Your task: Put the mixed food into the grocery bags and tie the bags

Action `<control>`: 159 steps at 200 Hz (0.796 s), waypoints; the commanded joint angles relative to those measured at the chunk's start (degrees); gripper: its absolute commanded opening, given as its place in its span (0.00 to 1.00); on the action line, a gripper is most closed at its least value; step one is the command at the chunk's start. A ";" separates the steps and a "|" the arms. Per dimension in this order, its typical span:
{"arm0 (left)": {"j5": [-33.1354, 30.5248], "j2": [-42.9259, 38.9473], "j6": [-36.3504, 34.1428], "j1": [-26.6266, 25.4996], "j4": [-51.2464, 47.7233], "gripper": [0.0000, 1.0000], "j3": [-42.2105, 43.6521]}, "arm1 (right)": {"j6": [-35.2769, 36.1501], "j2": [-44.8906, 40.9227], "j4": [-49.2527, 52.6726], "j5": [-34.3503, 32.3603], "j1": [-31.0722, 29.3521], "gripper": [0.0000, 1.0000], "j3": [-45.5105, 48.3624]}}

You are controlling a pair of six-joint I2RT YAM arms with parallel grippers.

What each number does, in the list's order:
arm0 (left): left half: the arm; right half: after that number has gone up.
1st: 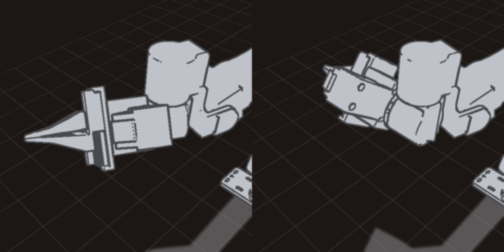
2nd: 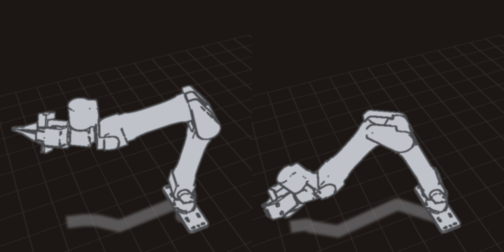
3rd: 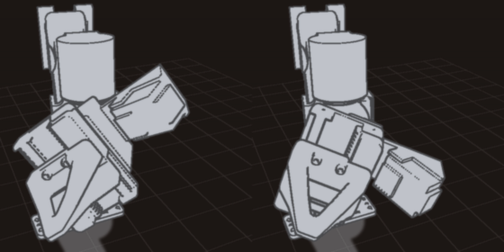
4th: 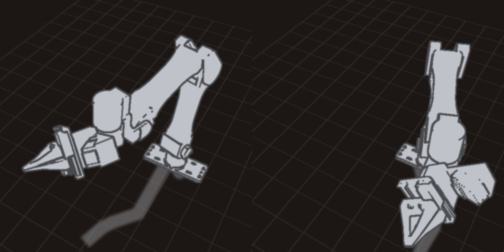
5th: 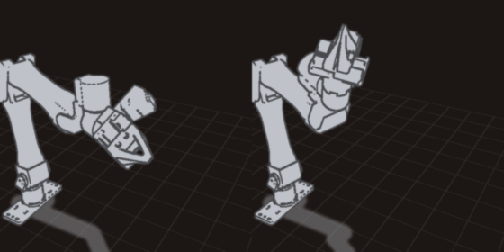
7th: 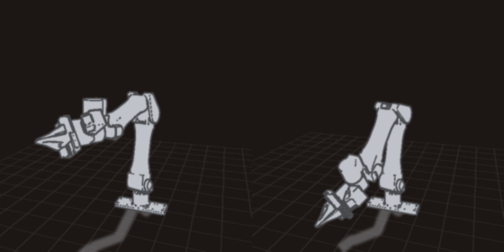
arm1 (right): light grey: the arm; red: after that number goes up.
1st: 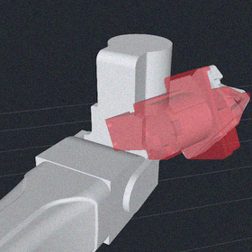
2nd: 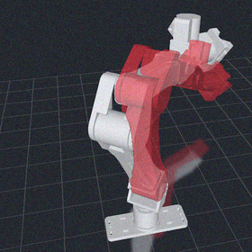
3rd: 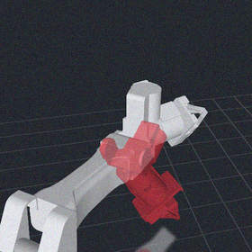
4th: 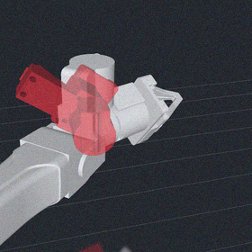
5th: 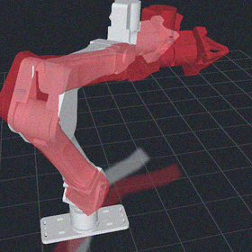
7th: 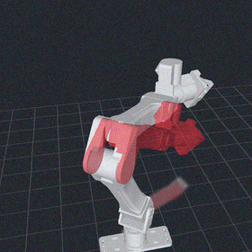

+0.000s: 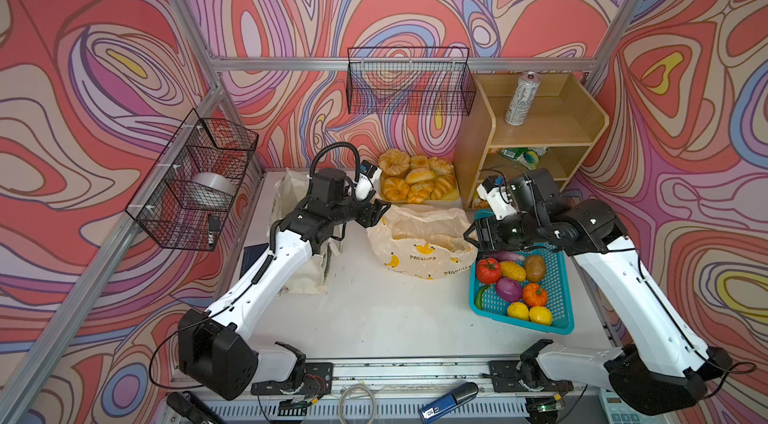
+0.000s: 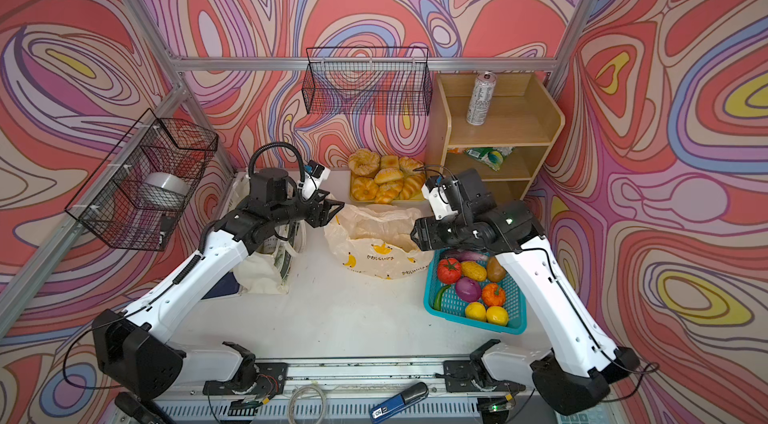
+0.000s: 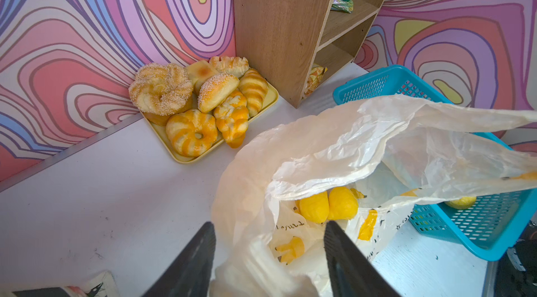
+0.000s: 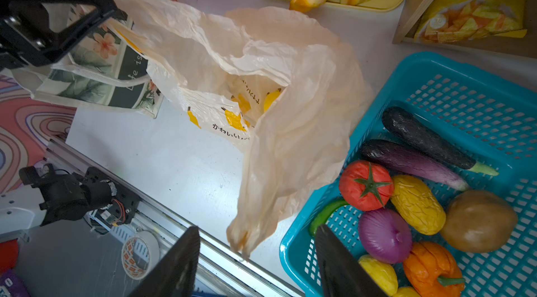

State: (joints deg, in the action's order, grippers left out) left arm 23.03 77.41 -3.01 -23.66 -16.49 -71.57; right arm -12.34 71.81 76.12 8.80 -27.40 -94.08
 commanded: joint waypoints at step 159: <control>-0.67 9.86 15.13 -3.34 1.89 0.00 -11.30 | 11.71 25.53 -26.96 24.30 -1.92 0.00 -14.19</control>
State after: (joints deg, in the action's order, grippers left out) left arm 25.39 85.60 6.74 -25.52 -16.43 -81.03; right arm -4.51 97.51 55.40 22.24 -27.83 -110.19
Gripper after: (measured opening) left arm 0.052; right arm 0.041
